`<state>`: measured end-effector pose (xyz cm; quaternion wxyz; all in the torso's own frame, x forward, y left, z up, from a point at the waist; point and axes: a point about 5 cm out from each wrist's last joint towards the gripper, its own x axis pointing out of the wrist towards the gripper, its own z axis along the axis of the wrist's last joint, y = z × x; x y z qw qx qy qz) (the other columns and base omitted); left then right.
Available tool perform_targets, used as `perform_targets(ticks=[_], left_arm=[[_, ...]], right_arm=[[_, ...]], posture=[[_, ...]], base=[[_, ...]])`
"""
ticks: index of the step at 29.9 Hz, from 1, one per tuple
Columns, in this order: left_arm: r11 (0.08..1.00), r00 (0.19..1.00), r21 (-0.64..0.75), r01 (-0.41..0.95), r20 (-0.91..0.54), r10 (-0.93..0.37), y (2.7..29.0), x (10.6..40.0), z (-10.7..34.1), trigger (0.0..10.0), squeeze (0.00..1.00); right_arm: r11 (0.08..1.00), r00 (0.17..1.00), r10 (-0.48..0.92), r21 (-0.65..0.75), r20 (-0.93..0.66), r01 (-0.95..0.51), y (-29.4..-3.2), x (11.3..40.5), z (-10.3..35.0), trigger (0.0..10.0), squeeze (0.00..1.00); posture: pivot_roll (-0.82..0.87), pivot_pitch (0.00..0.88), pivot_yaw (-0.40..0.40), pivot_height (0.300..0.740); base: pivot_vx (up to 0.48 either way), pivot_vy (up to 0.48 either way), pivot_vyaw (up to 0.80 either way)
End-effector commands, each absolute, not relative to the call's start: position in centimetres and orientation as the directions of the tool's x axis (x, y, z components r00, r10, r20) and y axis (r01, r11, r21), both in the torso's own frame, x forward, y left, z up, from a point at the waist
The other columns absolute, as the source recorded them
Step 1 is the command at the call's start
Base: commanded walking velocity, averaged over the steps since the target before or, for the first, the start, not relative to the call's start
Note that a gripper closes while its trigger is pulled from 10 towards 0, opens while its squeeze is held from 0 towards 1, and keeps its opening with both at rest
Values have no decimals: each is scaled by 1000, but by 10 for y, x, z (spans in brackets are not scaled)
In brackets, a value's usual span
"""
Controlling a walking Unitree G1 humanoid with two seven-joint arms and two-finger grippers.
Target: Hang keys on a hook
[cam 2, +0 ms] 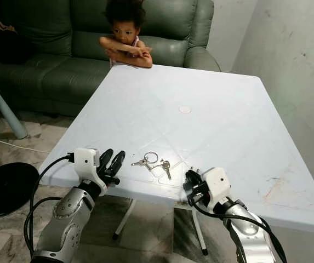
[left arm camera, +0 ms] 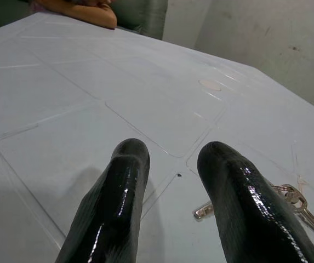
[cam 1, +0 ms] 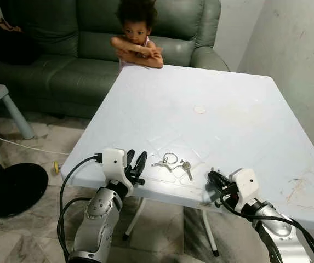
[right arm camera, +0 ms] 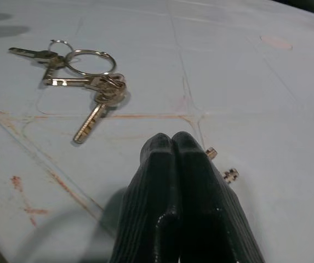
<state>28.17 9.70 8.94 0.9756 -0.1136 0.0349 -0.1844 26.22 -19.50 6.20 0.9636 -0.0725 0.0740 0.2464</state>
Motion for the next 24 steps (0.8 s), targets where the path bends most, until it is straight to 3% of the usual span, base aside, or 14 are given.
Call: perform_targets(ticks=[1,2,4,5,6,7,18,19,20,24], left_arm=[[904,927,-230,360,-18,-374,94,281,93,10000,0],[904,927,-231,360,-18,-373,94,281,93,10000,0],[904,928,-231,359,-18,-373,94,281,93,10000,0],[904,928,-232,359,-17,-373,94,281,93,10000,0],[904,928,-233,358,-17,-372,94,281,93,10000,0],[904,928,-232,359,-16,-373,94,281,93,10000,0],[904,929,-235,356,-14,-369,94,282,94,10000,0],[904,929,-236,356,-14,-370,94,281,93,10000,0],[904,929,-236,357,-13,-370,94,282,94,10000,0],[903,929,-237,357,-12,-370,94,282,94,10000,0]], right_arm=[[884,875,444,-70,-192,-463,-199,263,60,10000,82],[886,876,445,-51,-186,-460,-199,264,60,10000,1000],[889,881,432,-76,-195,-452,-200,264,61,10000,1000],[888,880,431,-80,-198,-453,-200,264,60,10000,239],[887,878,433,-79,-201,-456,-200,265,60,10000,239],[883,873,442,-69,-206,-464,-199,264,59,10000,0],[875,861,464,-44,-208,-482,-200,262,60,10000,0],[876,862,462,-44,-207,-480,-202,262,60,10000,55],[884,869,452,-33,-202,-467,-203,263,60,10000,1000],[883,871,447,-55,-204,-466,-204,263,61,10000,984]], posture=[[96,0,-64,740],[97,0,-65,740],[97,0,-65,740],[97,0,-65,740],[96,0,-64,740],[96,0,-64,740],[96,0,-64,740],[96,0,-64,740],[94,0,-64,740],[94,0,-64,740]], base=[[0,0,0],[0,0,0],[0,0,0],[0,0,0],[0,0,0],[0,0,0],[0,0,0],[0,0,0],[0,0,0],[0,0,0]])
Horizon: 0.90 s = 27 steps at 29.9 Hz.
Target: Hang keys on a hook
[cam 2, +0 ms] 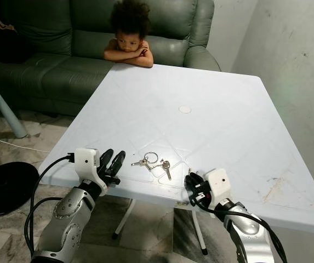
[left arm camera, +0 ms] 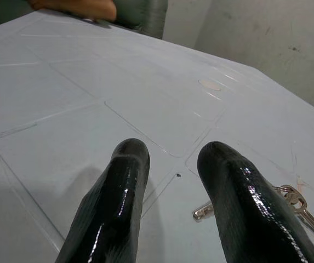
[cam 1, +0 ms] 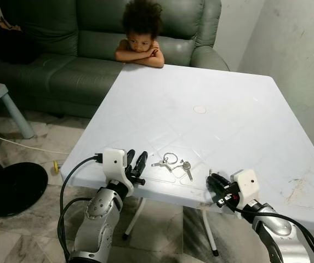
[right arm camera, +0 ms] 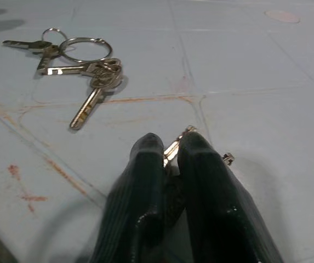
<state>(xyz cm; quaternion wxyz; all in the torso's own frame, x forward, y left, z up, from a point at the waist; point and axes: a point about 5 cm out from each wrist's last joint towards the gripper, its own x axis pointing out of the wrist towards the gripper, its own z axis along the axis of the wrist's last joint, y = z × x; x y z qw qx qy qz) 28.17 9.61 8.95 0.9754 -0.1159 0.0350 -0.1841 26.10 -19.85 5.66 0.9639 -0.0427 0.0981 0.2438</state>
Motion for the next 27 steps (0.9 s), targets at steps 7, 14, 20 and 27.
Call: perform_targets(ticks=[7,14,20,27], left_arm=[[902,929,-242,357,-9,-370,92,282,95,10000,0],[902,929,-245,357,-10,-370,92,282,94,10000,0],[901,929,-246,357,-9,-370,91,282,95,10000,0],[900,928,-246,359,-8,-372,91,282,95,10000,0]], right_arm=[[881,872,462,-32,-164,-473,-204,261,64,0,0],[884,872,461,2,-165,-467,-204,264,66,10000,1000],[865,856,496,6,-146,-501,-202,264,68,10000,1000],[849,838,526,25,-144,-528,-201,260,69,10000,1000]], posture=[[94,0,-65,740],[95,0,-66,740],[96,0,-67,740],[93,0,-66,740]], base=[[0,0,0],[0,0,0],[0,0,0],[0,0,0]])
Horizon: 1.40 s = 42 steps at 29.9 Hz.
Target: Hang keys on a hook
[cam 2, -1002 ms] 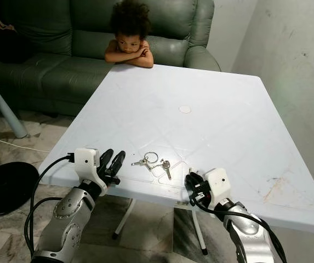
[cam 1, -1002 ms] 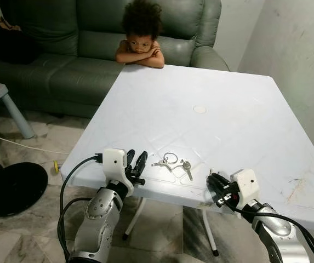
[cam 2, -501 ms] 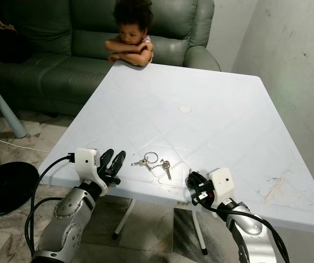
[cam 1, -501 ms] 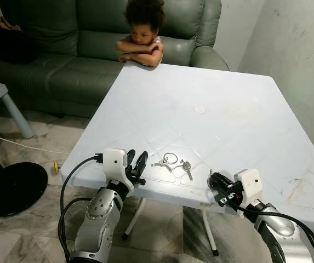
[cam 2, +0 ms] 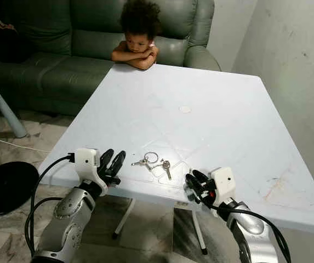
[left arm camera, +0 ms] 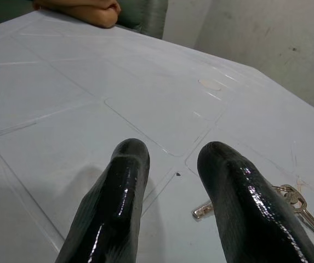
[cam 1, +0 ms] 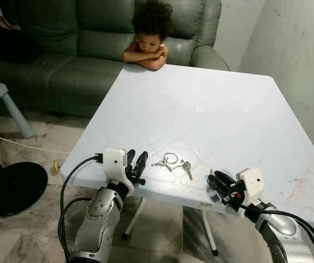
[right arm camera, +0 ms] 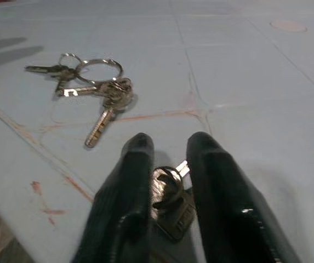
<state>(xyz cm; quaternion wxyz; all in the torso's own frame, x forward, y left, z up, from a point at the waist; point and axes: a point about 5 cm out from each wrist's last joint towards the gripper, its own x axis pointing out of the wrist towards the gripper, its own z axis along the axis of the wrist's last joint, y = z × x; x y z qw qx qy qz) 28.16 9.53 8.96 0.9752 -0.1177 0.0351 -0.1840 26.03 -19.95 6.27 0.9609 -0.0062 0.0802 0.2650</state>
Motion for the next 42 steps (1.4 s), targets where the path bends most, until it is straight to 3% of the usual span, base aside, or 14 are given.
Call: perform_targets(ticks=[1,10,11,24,25,26,27,42], left_arm=[[900,928,-246,359,-8,-372,91,282,95,10000,0],[899,928,-249,360,-5,-373,90,283,96,10000,0],[899,928,-249,360,-5,-373,90,283,96,10000,0],[900,929,-250,357,-6,-370,90,283,96,10000,0],[900,930,-252,356,-4,-369,90,283,96,10000,0],[900,930,-252,356,-4,-369,90,283,96,10000,0],[900,930,-253,356,-4,-369,90,284,96,10000,0],[900,931,-256,354,1,-366,90,284,97,10000,0]], right_arm=[[849,838,526,25,-144,-528,-201,260,69,10000,1000],[851,833,513,-3,-207,-524,-200,259,63,10000,1000],[856,834,502,-7,-227,-517,-199,260,61,10000,0],[858,825,482,-35,-294,-513,-198,259,55,10000,0],[857,828,484,-39,-283,-514,-200,258,57,9020,0],[858,830,483,-42,-279,-513,-201,258,57,9020,0],[857,832,485,-43,-270,-514,-201,259,58,0,0],[857,835,487,-47,-255,-514,-203,258,59,0,0]], posture=[[93,0,-66,740],[91,0,-65,740],[91,0,-65,740],[94,0,-67,740],[93,0,-67,740],[93,0,-67,740],[91,0,-67,740],[95,0,-69,740]], base=[[0,0,0],[0,0,0],[0,0,0],[0,0,0],[0,0,0],[0,0,0],[0,0,0],[0,0,0]])
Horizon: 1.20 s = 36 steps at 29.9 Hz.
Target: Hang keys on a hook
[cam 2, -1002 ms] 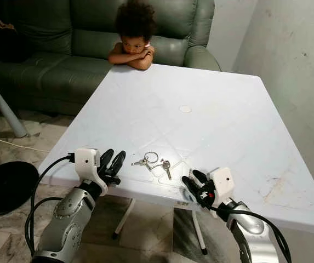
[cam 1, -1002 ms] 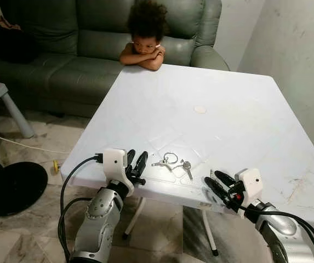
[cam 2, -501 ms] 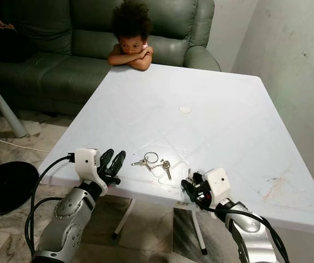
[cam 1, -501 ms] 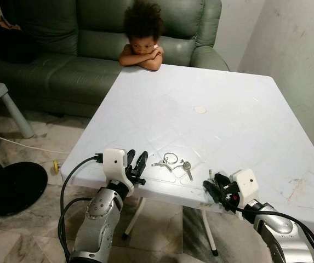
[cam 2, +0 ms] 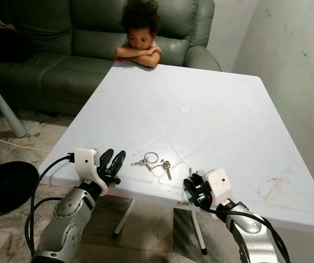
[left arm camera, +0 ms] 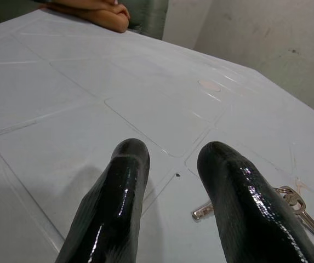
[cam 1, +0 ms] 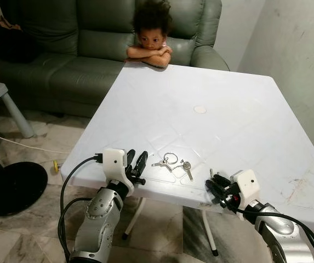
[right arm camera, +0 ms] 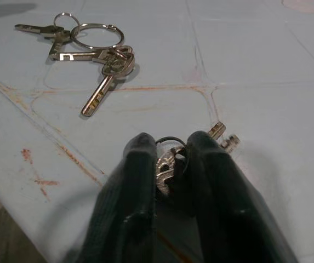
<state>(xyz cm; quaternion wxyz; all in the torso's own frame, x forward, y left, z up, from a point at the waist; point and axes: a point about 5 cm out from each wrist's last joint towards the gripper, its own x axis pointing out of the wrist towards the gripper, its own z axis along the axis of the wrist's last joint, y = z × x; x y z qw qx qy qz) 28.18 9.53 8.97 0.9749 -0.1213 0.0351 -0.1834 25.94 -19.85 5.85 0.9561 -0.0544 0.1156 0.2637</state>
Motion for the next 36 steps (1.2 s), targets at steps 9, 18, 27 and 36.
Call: perform_targets(ticks=[9,18,27,36], left_arm=[[899,931,-258,353,1,-365,90,284,97,10000,0],[900,931,-258,352,0,-364,90,284,97,10000,0],[904,934,-254,345,-5,-358,90,284,97,10000,0],[904,934,-252,346,-4,-358,88,285,97,10000,0]], right_arm=[[860,841,482,-53,-246,-508,-203,259,60,0,0],[869,853,467,-57,-233,-492,-206,260,62,0,0],[951,949,297,117,-105,-285,-212,280,82,1255,0],[932,948,303,237,-100,-273,-207,284,84,10000,0]], posture=[[95,0,-69,740],[94,0,-70,740],[95,0,-69,740],[96,0,-69,740]], base=[[0,0,0],[0,0,0],[0,0,0],[0,0,0]])
